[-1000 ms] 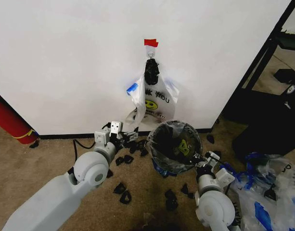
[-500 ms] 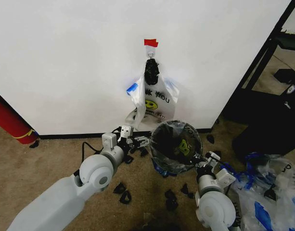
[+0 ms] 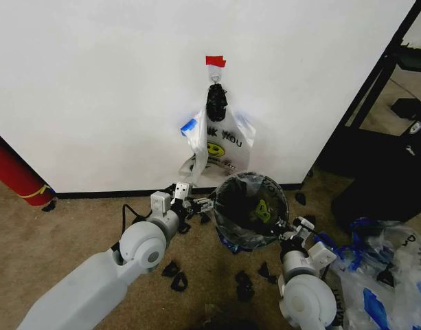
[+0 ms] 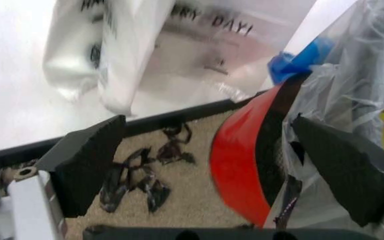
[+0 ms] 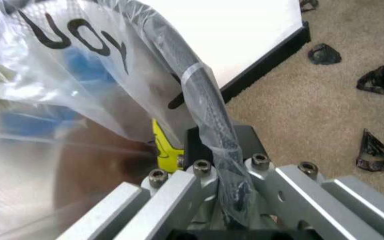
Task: Pick up the garbage bag from the wall and place it over the trash bin.
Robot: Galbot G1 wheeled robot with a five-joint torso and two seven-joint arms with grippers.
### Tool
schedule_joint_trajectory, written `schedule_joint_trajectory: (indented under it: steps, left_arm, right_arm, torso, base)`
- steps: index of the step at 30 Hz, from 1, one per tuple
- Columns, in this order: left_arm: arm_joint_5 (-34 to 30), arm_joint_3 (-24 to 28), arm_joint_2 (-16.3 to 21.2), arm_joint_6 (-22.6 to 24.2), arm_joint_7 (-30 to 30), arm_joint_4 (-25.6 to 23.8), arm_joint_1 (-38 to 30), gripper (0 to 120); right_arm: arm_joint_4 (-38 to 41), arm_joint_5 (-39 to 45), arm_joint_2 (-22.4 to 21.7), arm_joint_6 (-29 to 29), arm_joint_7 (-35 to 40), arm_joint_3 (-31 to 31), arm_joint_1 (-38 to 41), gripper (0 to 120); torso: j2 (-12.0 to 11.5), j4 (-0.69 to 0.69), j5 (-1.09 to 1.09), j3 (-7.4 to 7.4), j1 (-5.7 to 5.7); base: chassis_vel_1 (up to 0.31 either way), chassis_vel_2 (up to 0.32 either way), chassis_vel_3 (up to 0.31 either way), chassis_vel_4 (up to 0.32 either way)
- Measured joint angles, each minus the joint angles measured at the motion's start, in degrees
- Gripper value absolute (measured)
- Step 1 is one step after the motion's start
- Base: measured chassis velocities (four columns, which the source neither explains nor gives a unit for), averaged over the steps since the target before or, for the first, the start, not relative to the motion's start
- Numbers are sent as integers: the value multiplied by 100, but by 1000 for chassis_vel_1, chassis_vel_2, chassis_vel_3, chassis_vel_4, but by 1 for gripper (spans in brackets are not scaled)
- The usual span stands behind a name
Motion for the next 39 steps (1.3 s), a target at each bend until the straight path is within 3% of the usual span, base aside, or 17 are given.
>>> schedule_joint_trajectory:
  steps: [8, 20, 26, 29, 32, 34, 35, 39]
  left_arm:
    - [157, 112, -55, -42, 33, 239, 73, 99]
    - [-152, -577, 245, -43, -91, -186, 233, 100]
    - [108, -1080, 315, -251, -128, -424, 718, 100]
    - [708, -1453, 316, -789, 42, -587, 1255, 100]
    - [2000, -1934, 246, -1789, 359, -687, 2232, 100]
    - [2274, -2107, 171, -2015, 407, -728, 2490, 100]
    - [2734, -2663, -128, -2481, 477, -904, 3201, 100]
    - [3115, -3103, -395, -2919, 517, -950, 3693, 100]
  right_arm:
    - [86, 87, -34, -4, 14, 49, -54, 0]
    - [47, 107, -24, -7, 5, 16, -11, 0]
    - [30, 449, 20, -112, 96, 0, 72, 0]
    - [-22, 765, 17, -171, 191, 0, 160, 0]
    - [-41, 1262, -22, -308, 392, -32, 287, 0]
    - [-47, 1372, -29, -349, 463, -47, 330, 0]
    - [-56, 1755, -36, -660, 891, -91, 539, 0]
    - [-53, 2089, -39, -1077, 1391, -146, 709, 0]
  torso:
    - [0, 0, -1, 0, 0]
    - [0, 0, -2, 0, 0]
    - [0, -1, -2, 0, 0]
    - [0, -1, -1, 0, 0]
    - [0, -1, -1, 0, 0]
    - [0, 2, -3, 0, 0]
    - [0, 2, -2, -1, 0]
    - [0, -1, 0, -1, 0]
  base:
    - [0, 0, 0, 0]
    - [0, 0, 0, 0]
    - [0, 0, 0, 0]
    - [0, 0, 0, 0]
    - [0, 0, 0, 0]
    - [0, 0, 0, 0]
    - [0, 0, 0, 0]
    - [0, 0, 0, 0]
